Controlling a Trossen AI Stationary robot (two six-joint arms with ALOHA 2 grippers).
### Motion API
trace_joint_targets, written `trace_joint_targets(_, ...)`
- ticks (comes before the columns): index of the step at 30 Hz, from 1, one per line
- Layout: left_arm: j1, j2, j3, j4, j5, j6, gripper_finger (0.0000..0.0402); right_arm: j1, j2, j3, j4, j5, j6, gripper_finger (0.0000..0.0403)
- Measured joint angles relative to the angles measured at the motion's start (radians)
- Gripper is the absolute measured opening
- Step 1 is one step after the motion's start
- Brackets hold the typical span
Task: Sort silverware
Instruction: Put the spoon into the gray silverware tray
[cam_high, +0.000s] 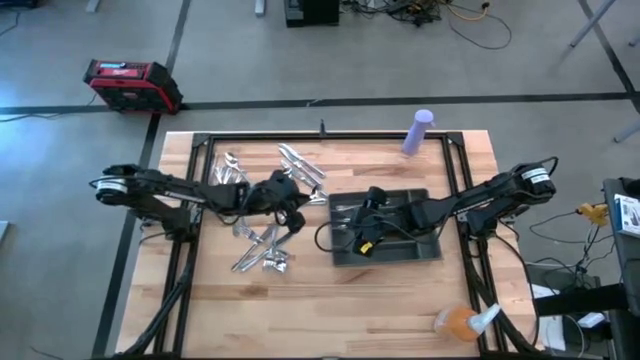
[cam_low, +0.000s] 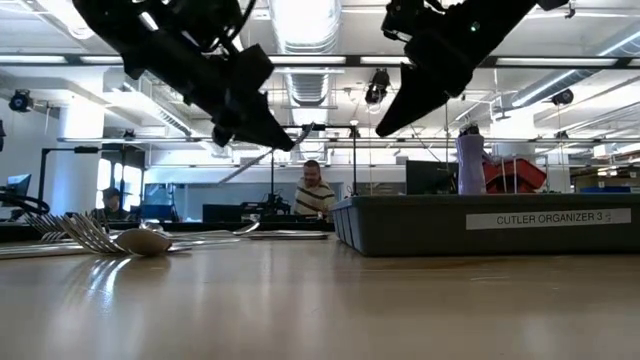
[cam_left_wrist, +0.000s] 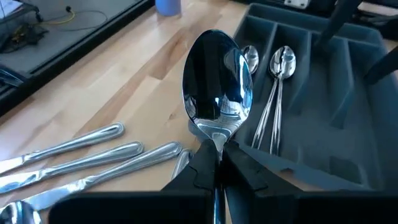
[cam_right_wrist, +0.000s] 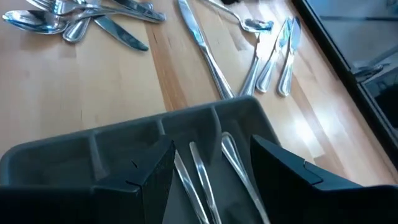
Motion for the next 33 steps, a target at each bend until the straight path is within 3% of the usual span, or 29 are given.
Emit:
trace_joint_targets(5, 0.000, 0.078, 0.028, 0.006, 0.022, 0.000, 0.0000, 0.000, 0.000, -0.003, 0.006, -0.001, -0.002, 0.0190)
trace_joint_targets(11, -0.005, 0.197, 0.085, 0.074, 0.153, 0.055, 0.0000, 0.000, -0.012, -0.005, -0.045, 0.000, -0.050, 0.0190)
trace_joint_targets(14, -0.004, 0.265, 0.162, 0.075, 0.164, 0.112, 0.0000, -0.002, -0.044, -0.005, -0.094, 0.064, -0.053, 0.0190)
trace_joint_targets(19, -0.005, 0.407, 0.324, 0.062, 0.164, 0.221, 0.0000, -0.005, -0.118, -0.004, -0.257, 0.232, 0.054, 0.0190)
trace_joint_targets(25, -0.005, 0.485, 0.443, 0.022, 0.165, 0.279, 0.0000, -0.009, -0.244, -0.005, -0.436, 0.240, 0.215, 0.0190)
trace_joint_targets(33, 0.002, 0.566, 0.581, -0.034, 0.227, 0.325, 0.0000, -0.021, -0.310, -0.028, -0.423, 0.233, 0.239, 0.0190)
